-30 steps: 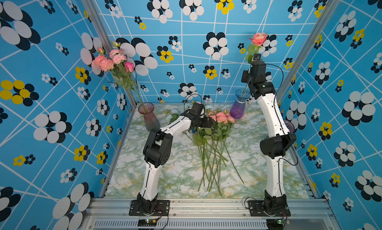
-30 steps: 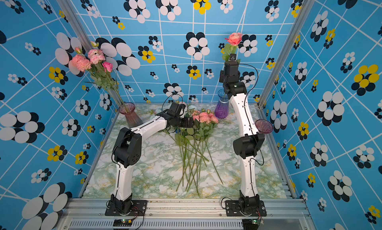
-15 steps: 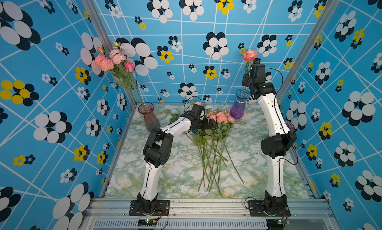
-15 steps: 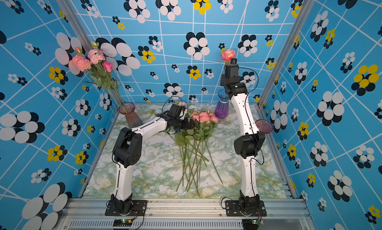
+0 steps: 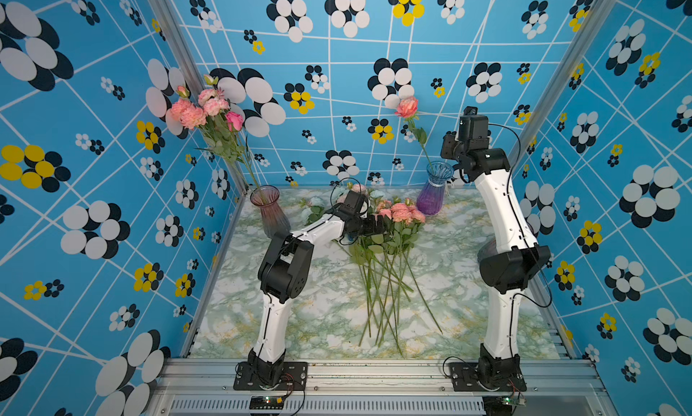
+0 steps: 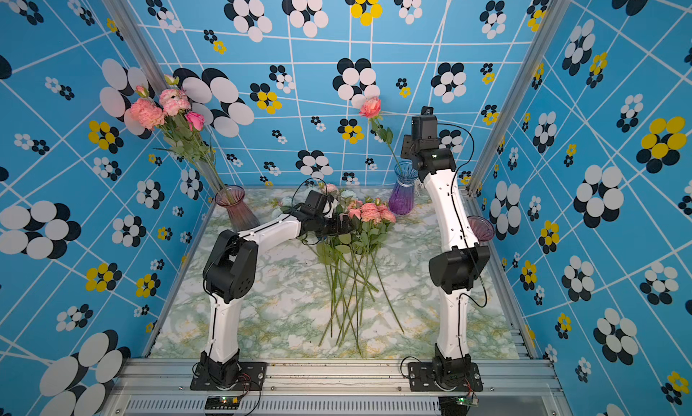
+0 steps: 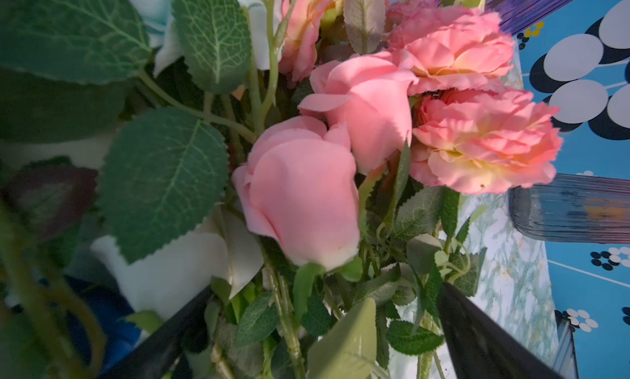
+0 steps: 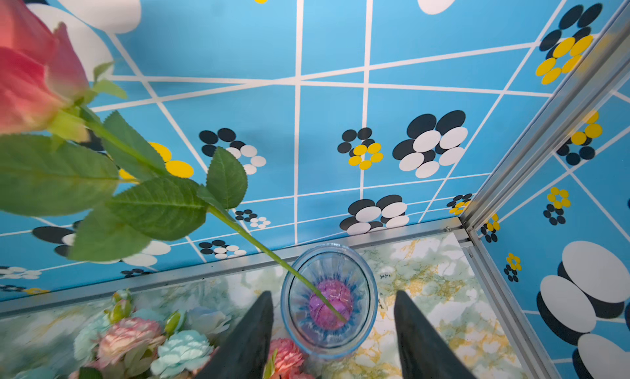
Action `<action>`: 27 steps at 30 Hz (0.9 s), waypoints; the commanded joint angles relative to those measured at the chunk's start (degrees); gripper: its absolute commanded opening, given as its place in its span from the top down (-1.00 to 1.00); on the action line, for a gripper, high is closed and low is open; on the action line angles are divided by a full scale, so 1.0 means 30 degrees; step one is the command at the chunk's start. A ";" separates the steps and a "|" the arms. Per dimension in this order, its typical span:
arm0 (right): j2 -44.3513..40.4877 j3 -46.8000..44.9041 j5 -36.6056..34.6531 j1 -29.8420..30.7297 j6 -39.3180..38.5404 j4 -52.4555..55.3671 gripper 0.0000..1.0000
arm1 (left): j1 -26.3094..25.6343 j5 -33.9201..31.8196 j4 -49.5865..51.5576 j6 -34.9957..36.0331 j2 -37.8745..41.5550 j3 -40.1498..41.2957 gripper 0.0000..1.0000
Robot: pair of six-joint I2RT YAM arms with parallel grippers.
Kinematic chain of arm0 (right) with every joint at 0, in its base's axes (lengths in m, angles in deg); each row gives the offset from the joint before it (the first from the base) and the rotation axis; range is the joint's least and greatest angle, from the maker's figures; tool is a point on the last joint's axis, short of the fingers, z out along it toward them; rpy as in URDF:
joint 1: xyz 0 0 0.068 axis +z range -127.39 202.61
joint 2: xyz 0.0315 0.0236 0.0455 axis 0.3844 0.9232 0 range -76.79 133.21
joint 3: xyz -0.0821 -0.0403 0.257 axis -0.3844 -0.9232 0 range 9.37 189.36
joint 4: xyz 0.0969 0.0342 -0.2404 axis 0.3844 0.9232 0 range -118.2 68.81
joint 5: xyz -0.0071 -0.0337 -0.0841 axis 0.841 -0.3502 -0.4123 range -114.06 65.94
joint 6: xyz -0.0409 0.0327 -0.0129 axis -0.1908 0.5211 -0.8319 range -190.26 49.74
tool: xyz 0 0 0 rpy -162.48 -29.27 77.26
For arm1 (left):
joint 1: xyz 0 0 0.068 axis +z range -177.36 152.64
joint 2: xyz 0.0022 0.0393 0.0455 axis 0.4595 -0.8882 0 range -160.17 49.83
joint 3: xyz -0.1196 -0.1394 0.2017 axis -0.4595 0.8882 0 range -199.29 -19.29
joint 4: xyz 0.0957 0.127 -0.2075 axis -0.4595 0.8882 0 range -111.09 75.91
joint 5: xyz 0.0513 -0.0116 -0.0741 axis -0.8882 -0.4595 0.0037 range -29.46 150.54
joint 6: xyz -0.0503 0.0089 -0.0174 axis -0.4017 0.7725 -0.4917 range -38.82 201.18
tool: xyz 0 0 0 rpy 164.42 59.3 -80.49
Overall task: Place the pink flowers into the vase
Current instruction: Place the flower in the vase, then pick up the flower at the center of the board.
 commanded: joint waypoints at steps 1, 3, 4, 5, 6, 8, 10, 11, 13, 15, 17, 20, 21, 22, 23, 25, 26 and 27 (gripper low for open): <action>-0.2592 -0.2578 0.0976 0.0260 0.1089 0.0760 -0.28 | 0.0471 0.1623 -0.0951 -0.1087 0.1100 0.0988 -0.99; -0.4018 -0.5132 0.1558 0.0529 0.1413 0.0462 -0.29 | 0.0795 0.2289 -0.1930 -0.1727 0.1495 0.1777 -0.99; -0.4614 -0.6261 0.1783 0.0667 0.1562 0.0382 -0.29 | 0.0872 0.2459 -0.2136 -0.1778 0.1598 0.2016 -0.99; -0.5192 -0.7567 0.2061 0.0829 0.1782 0.0289 -0.29 | 0.0971 0.2510 -0.2190 -0.1739 0.1756 0.2178 -0.99; -0.5769 -0.8727 0.2346 0.1012 0.1907 0.0176 -0.29 | 0.1028 0.2538 -0.2191 -0.1700 0.1858 0.2360 -0.99; -0.6958 -1.1499 0.2924 0.1558 0.2172 -0.0170 -0.29 | 0.1247 0.2699 -0.2316 -0.1699 0.2206 0.2814 -0.99; -0.7990 -1.4120 0.3594 0.2298 0.2219 -0.0744 -0.26 | 0.1430 0.2744 -0.2579 -0.1783 0.2648 0.3367 -0.99; -0.8448 -1.5404 0.3828 0.2744 0.2304 -0.0938 -0.24 | 0.1494 0.2820 -0.2708 -0.1853 0.2894 0.3634 -0.99; -0.9019 -1.7830 0.4994 0.3585 0.2531 -0.1501 -0.16 | 0.1688 0.2883 -0.2765 -0.1900 0.3304 0.4066 -0.99; -0.9327 -1.9859 0.5845 0.4518 0.3002 -0.2115 -0.08 | 0.1869 0.2778 -0.2791 -0.2026 0.3785 0.4625 -0.99; -0.9232 -2.1167 0.6897 0.5330 0.3249 -0.2825 -0.06 | 0.1970 0.2718 -0.3172 -0.2271 0.4320 0.5356 -0.99; -0.8341 -2.1978 0.7409 0.6326 0.3580 -0.3462 0.02 | 0.1990 0.2482 -0.3708 -0.2745 0.5047 0.6639 -0.99; -0.7944 -2.1982 0.7513 0.6522 0.3687 -0.3625 0.07 | 0.1998 0.2506 -0.3963 -0.2891 0.5184 0.7018 -0.99; -0.7606 -2.1981 0.7553 0.6611 0.3800 -0.3796 0.11 | 0.1991 0.2510 -0.4164 -0.2954 0.5198 0.7454 -1.00; -0.7196 -2.1896 0.7777 0.6718 0.3881 -0.3996 0.13 | 0.1977 0.2503 -0.4337 -0.3058 0.5194 0.7835 -1.00; -0.6431 -2.1669 0.8125 0.6758 0.4011 -0.4206 0.16 | 0.1986 0.2445 -0.4523 -0.3136 0.5724 0.8465 -1.00; -0.6052 -2.1547 0.8374 0.6813 0.4006 -0.4291 0.18 | 0.1976 0.2447 -0.4619 -0.3154 0.5855 0.8789 -1.00; -0.5647 -2.1342 0.8527 0.6883 0.4007 -0.4209 0.19 | 0.1986 0.2395 -0.4693 -0.3167 0.6018 0.9065 -1.00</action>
